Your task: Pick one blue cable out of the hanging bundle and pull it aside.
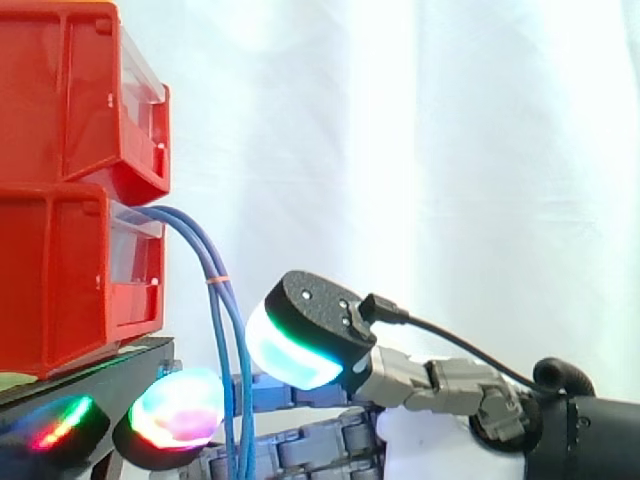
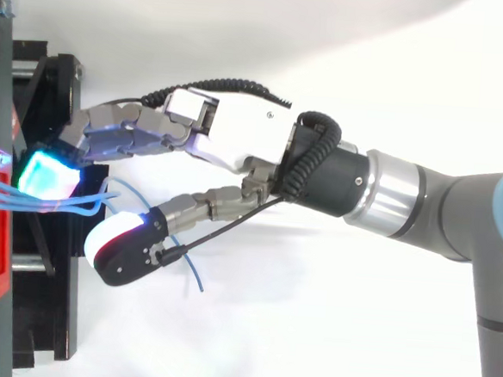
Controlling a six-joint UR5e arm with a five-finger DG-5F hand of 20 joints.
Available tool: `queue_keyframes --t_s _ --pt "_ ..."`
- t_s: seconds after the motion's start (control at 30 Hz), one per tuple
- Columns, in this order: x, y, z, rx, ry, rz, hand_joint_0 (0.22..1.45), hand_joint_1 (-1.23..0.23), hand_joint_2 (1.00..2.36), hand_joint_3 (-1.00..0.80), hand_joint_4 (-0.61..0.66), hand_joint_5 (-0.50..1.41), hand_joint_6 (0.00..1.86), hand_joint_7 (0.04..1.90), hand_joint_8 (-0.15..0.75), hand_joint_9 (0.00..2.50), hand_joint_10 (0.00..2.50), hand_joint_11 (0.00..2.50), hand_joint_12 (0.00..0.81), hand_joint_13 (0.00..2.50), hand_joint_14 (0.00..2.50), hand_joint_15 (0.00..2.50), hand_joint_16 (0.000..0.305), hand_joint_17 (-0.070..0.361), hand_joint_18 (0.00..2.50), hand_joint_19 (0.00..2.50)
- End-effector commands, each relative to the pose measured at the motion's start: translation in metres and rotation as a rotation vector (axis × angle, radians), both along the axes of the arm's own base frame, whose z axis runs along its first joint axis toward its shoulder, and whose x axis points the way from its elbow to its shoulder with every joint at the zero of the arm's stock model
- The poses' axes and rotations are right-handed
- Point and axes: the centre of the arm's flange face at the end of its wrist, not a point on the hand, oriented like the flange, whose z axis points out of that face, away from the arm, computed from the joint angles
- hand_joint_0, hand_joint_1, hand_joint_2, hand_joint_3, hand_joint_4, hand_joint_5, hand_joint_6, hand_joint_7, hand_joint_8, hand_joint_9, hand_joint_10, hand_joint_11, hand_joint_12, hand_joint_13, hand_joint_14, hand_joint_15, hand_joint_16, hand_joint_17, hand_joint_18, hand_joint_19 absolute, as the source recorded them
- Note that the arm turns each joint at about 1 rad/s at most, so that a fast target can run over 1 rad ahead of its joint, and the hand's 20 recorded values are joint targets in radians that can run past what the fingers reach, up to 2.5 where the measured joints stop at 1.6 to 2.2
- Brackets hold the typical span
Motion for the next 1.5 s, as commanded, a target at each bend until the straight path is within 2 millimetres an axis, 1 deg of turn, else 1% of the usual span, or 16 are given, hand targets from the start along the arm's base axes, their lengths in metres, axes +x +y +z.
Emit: queue_keyframes --t_s 0.0,0.07,0.13,0.33,0.6,0.73,0.77,0.8,0.83,0.9,0.93,0.97,1.23,1.3,1.37,1.47 --pt "-0.005 -0.007 0.015 -0.006 0.034 -0.006 0.49 -0.74 1.00 -0.50 0.26 -0.13 0.50 0.94 0.261 0.56 0.00 0.16 0.375 0.50 0.01 0.16 0.046 0.103 0.32 0.11" --pt "-0.008 -0.011 0.021 -0.014 0.051 -0.011 0.49 -0.74 1.00 -0.50 0.26 -0.13 0.50 0.95 0.261 0.56 0.00 0.16 0.374 0.50 0.01 0.16 0.046 0.103 0.32 0.11" --pt "-0.009 -0.014 0.023 -0.021 0.064 -0.015 0.49 -0.74 1.00 -0.50 0.27 -0.13 0.50 0.95 0.260 0.56 0.01 0.16 0.374 0.50 0.01 0.16 0.046 0.103 0.33 0.11" --pt "-0.009 -0.014 0.032 -0.029 0.056 -0.017 0.49 -0.74 1.00 -0.50 0.27 -0.13 0.50 0.97 0.260 0.57 0.01 0.16 0.373 0.51 0.01 0.17 0.045 0.102 0.33 0.11" --pt "-0.007 -0.006 0.038 -0.049 0.049 -0.016 0.50 -0.74 1.00 -0.50 0.27 -0.13 0.50 0.98 0.258 0.57 0.01 0.17 0.374 0.52 0.01 0.17 0.045 0.101 0.34 0.13" --pt "-0.004 0.006 0.040 -0.099 0.042 -0.026 0.50 -0.74 1.00 -0.50 0.27 -0.13 0.50 0.98 0.258 0.57 0.01 0.17 0.373 0.52 0.01 0.18 0.045 0.101 0.34 0.12" --pt "-0.004 0.009 0.039 -0.104 0.041 -0.028 0.50 -0.74 1.00 -0.50 0.27 -0.13 0.50 0.98 0.260 0.58 0.01 0.16 0.373 0.52 0.01 0.18 0.045 0.101 0.34 0.13" --pt "-0.005 0.016 0.036 -0.114 0.033 -0.032 0.50 -0.74 1.00 -0.50 0.27 -0.13 0.50 0.98 0.259 0.58 0.01 0.17 0.373 0.52 0.01 0.18 0.045 0.101 0.34 0.13" --pt "-0.006 0.019 0.033 -0.114 0.034 -0.031 0.50 -0.74 1.00 -0.50 0.27 -0.13 0.50 0.98 0.258 0.58 0.01 0.17 0.374 0.52 0.01 0.17 0.045 0.102 0.34 0.13" --pt "-0.013 0.026 0.023 -0.101 0.035 -0.032 0.50 -0.74 1.00 -0.50 0.27 -0.13 0.50 0.98 0.258 0.58 0.01 0.17 0.373 0.52 0.01 0.18 0.045 0.101 0.34 0.13" --pt "-0.013 0.026 0.023 -0.101 0.035 -0.032 0.50 -0.74 1.00 -0.50 0.27 -0.13 0.50 0.98 0.258 0.58 0.01 0.17 0.373 0.52 0.01 0.18 0.045 0.102 0.34 0.13" --pt "-0.014 0.028 0.018 -0.088 0.028 -0.030 0.50 -0.74 1.00 -0.50 0.27 -0.13 0.50 0.97 0.258 0.58 0.01 0.17 0.373 0.52 0.01 0.18 0.045 0.101 0.34 0.13" --pt "-0.017 0.029 0.013 -0.020 0.031 -0.018 0.51 -0.73 1.00 -0.50 0.28 -0.13 0.50 0.98 0.257 0.59 0.01 0.17 0.374 0.53 0.01 0.19 0.045 0.102 0.36 0.15" --pt "-0.017 0.029 0.015 -0.016 0.028 -0.017 0.52 -0.72 1.00 -0.50 0.27 -0.12 0.50 0.98 0.257 0.59 0.00 0.16 0.370 0.54 0.01 0.19 0.045 0.101 0.36 0.15" --pt "-0.017 0.026 0.015 -0.012 0.026 -0.020 0.53 -0.67 1.00 -0.50 0.27 -0.12 0.50 0.98 0.254 0.61 0.00 0.16 0.366 0.54 0.01 0.19 0.044 0.098 0.36 0.16" --pt "-0.016 0.024 0.017 -0.005 0.020 -0.021 0.54 -0.66 1.00 -0.50 0.27 -0.12 0.50 0.98 0.256 0.62 0.01 0.17 0.369 0.55 0.01 0.20 0.043 0.097 0.37 0.16"
